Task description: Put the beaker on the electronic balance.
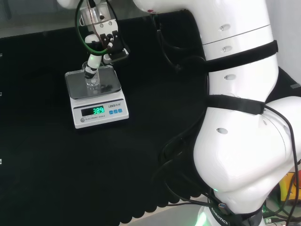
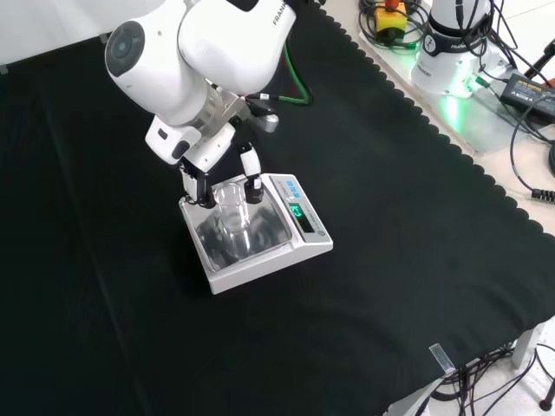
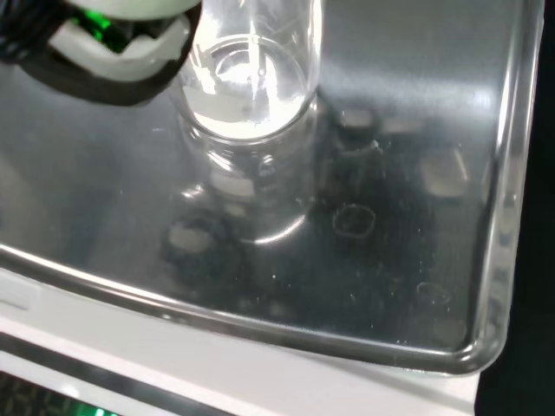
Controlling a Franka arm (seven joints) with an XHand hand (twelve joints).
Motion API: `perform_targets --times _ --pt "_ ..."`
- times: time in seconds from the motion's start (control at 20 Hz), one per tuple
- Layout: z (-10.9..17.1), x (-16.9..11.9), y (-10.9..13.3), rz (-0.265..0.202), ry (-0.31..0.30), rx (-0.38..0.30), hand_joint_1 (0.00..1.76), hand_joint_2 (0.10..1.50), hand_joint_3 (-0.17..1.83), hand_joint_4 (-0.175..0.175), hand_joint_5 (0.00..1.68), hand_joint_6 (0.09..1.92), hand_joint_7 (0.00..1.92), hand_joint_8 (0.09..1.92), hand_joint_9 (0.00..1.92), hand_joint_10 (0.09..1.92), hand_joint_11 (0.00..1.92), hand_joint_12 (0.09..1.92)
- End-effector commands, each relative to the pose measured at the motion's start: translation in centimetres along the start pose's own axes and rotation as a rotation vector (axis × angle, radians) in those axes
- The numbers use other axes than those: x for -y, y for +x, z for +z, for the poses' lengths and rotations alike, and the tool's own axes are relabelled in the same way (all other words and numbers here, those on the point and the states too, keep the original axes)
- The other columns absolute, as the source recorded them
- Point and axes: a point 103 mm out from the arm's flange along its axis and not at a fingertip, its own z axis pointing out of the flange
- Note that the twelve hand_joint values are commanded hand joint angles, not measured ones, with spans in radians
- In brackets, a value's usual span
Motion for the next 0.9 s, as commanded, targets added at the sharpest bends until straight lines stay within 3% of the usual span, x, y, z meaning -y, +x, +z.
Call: perform_targets --times 0.05,0.2,0.6,0.9 --pt "-0.4 0.6 0.0 -0.003 -0.022 0.009 0.82 0.55 0.51 -0.106 0.70 1.02 0.73 1.00 0.90 0.59 1.04 1.01" --pt "-0.8 1.0 0.0 -0.010 -0.031 0.007 0.70 0.54 0.45 -0.075 0.53 1.09 0.59 1.02 0.68 0.76 0.85 1.18" --pt "-1.7 2.0 -0.4 -0.026 0.001 -0.004 0.52 0.56 0.29 -0.073 0.42 0.93 0.42 0.98 0.43 0.86 0.62 1.31" --pt "-4.5 5.4 -2.7 -0.009 -0.093 -0.019 0.42 0.60 0.17 -0.069 0.38 0.80 0.33 0.95 0.28 0.90 0.47 1.38"
